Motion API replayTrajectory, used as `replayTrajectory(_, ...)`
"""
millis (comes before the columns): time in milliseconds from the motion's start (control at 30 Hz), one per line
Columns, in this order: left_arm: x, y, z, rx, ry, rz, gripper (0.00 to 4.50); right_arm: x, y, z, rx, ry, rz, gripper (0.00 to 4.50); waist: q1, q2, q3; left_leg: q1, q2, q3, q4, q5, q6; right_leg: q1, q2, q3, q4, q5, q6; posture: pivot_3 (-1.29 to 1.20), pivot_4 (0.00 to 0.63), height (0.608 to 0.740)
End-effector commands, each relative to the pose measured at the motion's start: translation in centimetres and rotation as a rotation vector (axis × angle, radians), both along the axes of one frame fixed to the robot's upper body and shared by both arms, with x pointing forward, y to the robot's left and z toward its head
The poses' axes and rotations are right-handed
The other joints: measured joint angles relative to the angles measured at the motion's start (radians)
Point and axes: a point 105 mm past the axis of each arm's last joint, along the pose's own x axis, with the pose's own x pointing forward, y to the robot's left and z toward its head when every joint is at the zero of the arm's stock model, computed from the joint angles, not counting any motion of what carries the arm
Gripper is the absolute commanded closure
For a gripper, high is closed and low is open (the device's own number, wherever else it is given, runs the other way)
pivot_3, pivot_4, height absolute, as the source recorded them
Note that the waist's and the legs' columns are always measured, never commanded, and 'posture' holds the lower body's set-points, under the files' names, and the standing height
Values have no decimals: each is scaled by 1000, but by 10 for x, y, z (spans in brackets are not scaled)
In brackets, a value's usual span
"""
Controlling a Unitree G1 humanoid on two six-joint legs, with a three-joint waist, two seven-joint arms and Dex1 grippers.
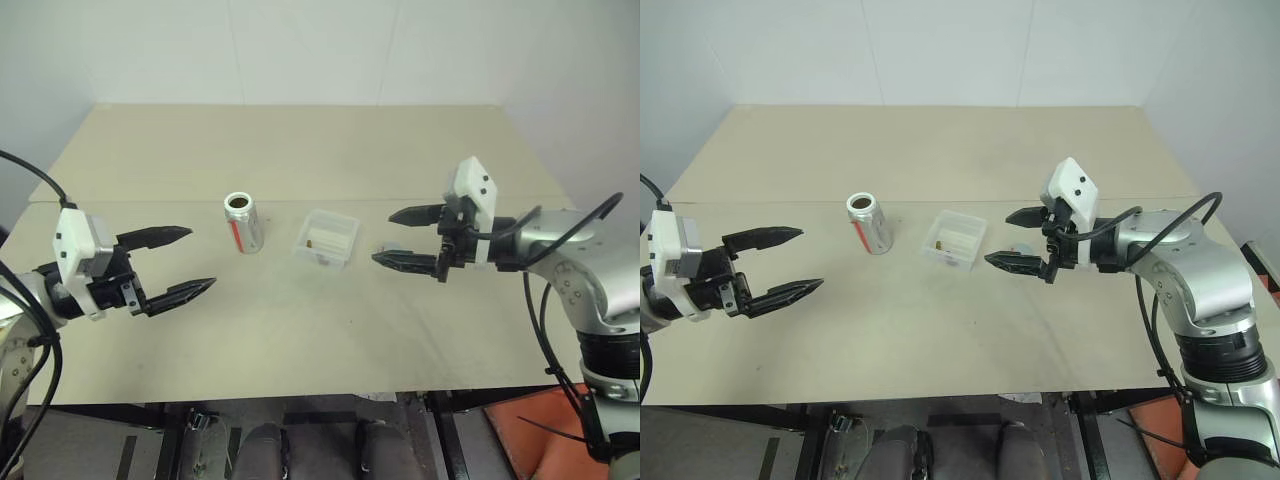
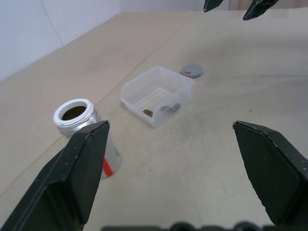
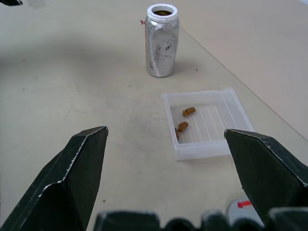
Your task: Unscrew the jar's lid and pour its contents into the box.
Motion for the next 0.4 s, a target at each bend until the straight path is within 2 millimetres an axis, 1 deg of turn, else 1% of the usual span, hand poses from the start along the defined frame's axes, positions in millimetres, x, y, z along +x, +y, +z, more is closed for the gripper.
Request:
replayTrajectory(33,-3,-5,10,-7,-41,-28,39,-7,-4,14,9,-65,-10,0,0,0,0,0,0,0,0,0,0,0,0,0,0,0,0,0,150,740)
replayTrajectory(400,-1,-6,13,-7,-39,-59,39,-14,-5,12,4,-87,-27,0,1,0,0,1,0,0,0,0,0,0,0,0,0,0,0,0,150,740)
